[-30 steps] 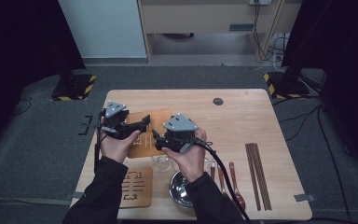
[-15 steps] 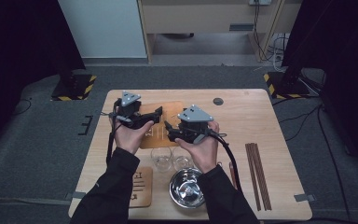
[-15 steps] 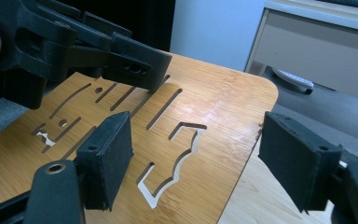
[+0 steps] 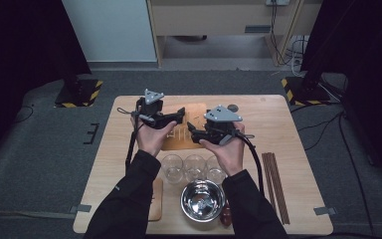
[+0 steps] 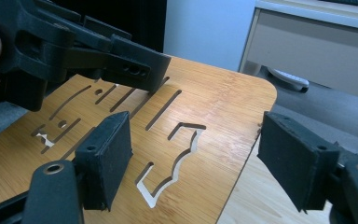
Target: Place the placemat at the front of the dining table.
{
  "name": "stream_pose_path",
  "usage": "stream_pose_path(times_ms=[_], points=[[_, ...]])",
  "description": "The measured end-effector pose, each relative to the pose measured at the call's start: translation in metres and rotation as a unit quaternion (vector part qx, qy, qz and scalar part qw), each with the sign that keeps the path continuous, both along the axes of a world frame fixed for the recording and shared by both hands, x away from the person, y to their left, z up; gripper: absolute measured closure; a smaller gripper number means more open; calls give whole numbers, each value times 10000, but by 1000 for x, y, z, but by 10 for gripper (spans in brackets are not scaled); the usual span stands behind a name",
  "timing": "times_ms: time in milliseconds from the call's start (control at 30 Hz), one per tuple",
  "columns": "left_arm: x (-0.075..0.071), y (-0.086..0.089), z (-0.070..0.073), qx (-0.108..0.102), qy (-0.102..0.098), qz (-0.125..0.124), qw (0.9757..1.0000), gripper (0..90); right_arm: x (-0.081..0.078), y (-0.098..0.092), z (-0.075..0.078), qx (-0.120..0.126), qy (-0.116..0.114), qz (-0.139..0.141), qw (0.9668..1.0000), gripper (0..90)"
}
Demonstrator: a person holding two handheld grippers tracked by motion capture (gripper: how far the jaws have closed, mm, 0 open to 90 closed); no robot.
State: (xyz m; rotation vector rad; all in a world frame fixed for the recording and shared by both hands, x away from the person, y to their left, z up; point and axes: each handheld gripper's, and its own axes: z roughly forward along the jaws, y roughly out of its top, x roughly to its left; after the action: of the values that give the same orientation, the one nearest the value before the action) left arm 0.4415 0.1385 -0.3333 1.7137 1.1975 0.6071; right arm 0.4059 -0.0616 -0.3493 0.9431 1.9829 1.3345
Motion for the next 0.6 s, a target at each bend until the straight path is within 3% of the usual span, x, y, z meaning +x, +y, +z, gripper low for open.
stream_pose_path(times_ms=[600], points=[[34,-21,-6,248,-16,58,9997,178,35,-19,-12,80,37,-3,10000,257]])
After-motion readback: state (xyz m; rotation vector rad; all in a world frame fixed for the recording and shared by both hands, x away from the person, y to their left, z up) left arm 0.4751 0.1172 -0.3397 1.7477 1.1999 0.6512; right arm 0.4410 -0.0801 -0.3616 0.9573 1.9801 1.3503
